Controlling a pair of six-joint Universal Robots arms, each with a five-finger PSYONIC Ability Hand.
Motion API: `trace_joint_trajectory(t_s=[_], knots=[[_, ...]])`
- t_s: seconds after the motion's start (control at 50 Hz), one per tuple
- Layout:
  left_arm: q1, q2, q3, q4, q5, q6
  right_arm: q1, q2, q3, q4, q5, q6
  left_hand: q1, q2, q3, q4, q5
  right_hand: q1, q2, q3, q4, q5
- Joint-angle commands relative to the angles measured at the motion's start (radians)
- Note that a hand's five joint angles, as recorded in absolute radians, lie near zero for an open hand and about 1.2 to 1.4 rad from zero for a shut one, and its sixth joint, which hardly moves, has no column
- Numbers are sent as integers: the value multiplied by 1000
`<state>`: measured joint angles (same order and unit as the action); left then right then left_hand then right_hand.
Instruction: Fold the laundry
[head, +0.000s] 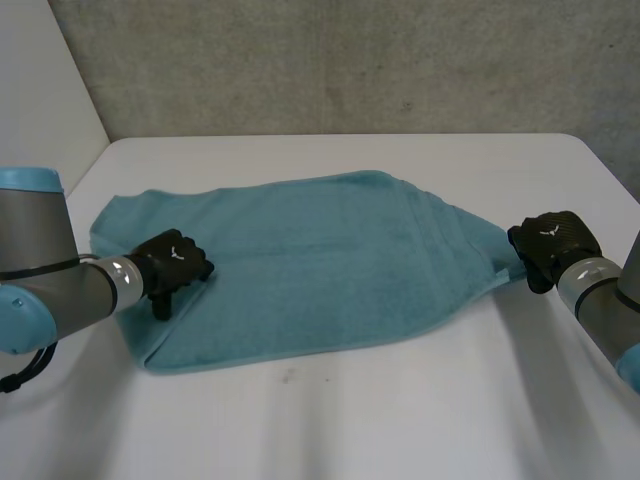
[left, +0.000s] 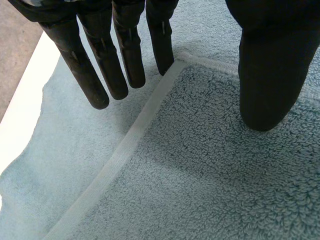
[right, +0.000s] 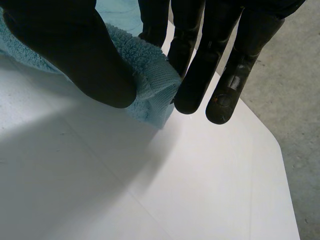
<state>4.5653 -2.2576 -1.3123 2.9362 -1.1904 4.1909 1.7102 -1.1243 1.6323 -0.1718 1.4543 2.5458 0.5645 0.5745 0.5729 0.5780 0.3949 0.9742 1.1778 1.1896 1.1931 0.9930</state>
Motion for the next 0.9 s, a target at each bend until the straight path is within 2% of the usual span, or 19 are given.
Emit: trace_joint_trajectory(t_s=[0.02, 0.24, 0.4, 0.54, 0.68, 0.82, 0.84, 0.9], knots=[[11, 4, -8, -3, -2, 1, 0, 0, 4, 0, 0, -1, 107, 97, 99, 94, 102, 422, 218, 207, 203, 229], [27, 7, -18, -5, -2, 6, 0, 0, 4, 0, 0, -4, 277, 267, 269, 264, 272, 422, 218, 207, 203, 229], [38, 53, -38, 1, -24, 0, 0, 0, 4, 0, 3, -4, 664, 654, 656, 651, 660, 422, 218, 207, 203, 229], [58, 128, -79, 44, -48, -5, -9, 0, -14, 9, 14, -4, 715, 705, 706, 701, 710, 422, 218, 207, 203, 229], [113, 220, -174, 60, -49, -3, -12, -6, -23, 32, 14, -36, 832, 822, 823, 818, 827, 422, 218, 207, 203, 229], [208, 375, -323, 52, -57, -3, -93, -153, -71, 336, 3, -203, 832, 822, 823, 818, 827, 422, 218, 207, 203, 229], [234, 451, -370, 49, -64, -9, -115, -193, -78, 407, -2, -234, 832, 822, 823, 818, 827, 422, 218, 207, 203, 229], [259, 532, -416, 37, -71, -37, -139, -250, -81, 515, -18, -272, 832, 822, 823, 818, 827, 422, 218, 207, 203, 229]])
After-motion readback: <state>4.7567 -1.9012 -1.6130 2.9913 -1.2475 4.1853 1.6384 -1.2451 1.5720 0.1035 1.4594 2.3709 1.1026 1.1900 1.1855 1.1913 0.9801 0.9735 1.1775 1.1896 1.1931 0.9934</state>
